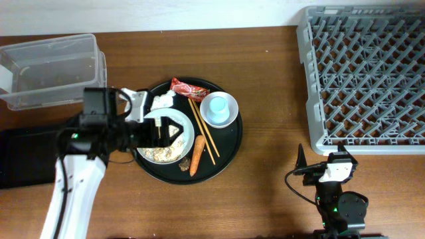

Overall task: Sort waste into correct bins and load items into the dishwasher rack
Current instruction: 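Move the left gripper over the white plate of rice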

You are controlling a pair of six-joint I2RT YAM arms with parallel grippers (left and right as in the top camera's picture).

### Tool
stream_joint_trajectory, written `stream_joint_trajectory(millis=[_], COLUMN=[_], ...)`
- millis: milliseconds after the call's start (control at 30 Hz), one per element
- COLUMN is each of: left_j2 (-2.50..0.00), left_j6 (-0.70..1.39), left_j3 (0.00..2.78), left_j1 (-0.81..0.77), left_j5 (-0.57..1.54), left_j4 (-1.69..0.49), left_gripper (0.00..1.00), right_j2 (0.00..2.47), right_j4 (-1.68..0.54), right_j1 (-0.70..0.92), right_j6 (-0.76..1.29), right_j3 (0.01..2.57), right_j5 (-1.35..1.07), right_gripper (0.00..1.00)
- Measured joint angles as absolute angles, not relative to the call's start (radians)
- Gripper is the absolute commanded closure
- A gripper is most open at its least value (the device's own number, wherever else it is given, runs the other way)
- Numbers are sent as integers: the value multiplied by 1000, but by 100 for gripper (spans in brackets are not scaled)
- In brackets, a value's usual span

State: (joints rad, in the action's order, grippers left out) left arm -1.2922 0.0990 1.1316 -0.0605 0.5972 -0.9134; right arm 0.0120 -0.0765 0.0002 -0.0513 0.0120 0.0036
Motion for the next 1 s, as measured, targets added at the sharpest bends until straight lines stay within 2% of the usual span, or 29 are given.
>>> stream_joint_trajectory(millis=[167,300,633,800,833,1000], left_j2=[-1362,-1435,-1592,-1692,-1711,-1766], left_j6=[128,132,132,153,160,207], left_j3=[1232,1283,1283,1283,1283,1283], left_j1=[-255,-374,-395,-404,-413,-460], left_j5=[308,162,28,-64,-97,-209], left_j4=[-1009,-988,-973,-973,-973,-964], left_gripper=[1,1,1,11,17,21], right_j2=[12,12,12,12,12,12], right_j4=[-76,-76,-76,-76,-76,-76], right_j1=[0,0,0,0,0,0], right_j6=[-51,-51,-51,-51,-51,-51], right_j3=[12,12,12,12,12,12], right_j5=[4,4,4,4,4,4], right_gripper=[2,2,2,2,2,2])
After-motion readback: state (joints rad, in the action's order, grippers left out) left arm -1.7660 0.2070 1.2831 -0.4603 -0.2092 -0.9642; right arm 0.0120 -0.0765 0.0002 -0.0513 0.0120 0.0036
